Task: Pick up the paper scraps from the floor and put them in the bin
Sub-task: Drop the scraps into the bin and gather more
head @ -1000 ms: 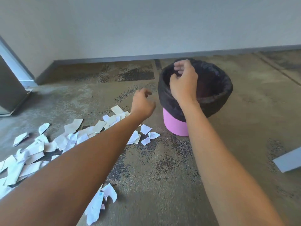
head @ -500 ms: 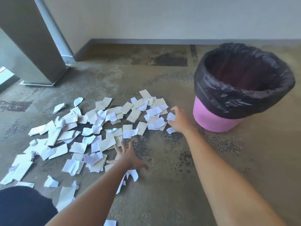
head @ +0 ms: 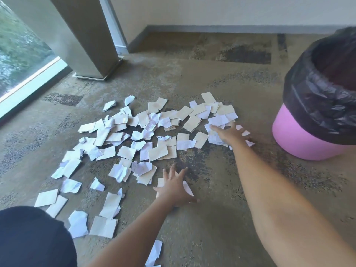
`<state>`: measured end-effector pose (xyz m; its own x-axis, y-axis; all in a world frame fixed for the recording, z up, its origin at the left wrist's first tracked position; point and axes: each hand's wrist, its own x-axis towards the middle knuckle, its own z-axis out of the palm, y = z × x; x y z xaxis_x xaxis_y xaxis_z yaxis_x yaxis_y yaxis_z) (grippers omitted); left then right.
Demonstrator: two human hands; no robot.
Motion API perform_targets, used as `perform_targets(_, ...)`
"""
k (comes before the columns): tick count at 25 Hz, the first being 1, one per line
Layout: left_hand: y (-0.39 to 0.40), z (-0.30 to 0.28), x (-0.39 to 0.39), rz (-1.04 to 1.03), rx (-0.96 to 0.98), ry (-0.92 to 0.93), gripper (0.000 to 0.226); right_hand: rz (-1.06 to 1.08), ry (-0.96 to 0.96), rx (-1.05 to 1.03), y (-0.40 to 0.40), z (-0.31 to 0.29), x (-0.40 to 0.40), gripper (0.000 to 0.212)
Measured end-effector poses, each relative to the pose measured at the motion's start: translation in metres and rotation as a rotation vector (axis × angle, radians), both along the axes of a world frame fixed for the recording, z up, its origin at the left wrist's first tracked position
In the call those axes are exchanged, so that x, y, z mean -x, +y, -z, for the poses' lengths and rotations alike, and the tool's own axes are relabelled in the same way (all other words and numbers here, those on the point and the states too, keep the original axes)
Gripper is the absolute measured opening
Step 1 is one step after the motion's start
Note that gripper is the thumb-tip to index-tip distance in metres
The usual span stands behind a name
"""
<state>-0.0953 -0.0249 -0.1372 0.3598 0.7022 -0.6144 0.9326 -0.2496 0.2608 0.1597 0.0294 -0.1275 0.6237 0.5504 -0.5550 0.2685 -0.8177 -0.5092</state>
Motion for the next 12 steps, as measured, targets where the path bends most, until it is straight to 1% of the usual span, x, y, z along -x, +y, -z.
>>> perform_targets(3, -0.006, 0.001, -0.006, -0.05, -0.055, -0.027, 0.094, -0.145, -0.018, 0.037, 0.017, -0.003, 0.034, 0.106)
perform_targets(6, -0.002, 0.005, -0.004, -0.088, -0.072, -0.1, 0.075, -0.291, -0.104, 0.061, 0.023, 0.007, 0.064, 0.088)
perform_targets(10, 0.002, 0.001, 0.002, -0.088, -0.151, -0.226, 0.05, -0.353, -0.331, 0.082, 0.022, 0.015, 0.078, 0.072)
perform_targets(12, 0.001, -0.002, 0.004, -0.088, -0.18, -0.248, 0.042, -0.331, -0.346, 0.031, 0.021, 0.02, 0.078, 0.065)
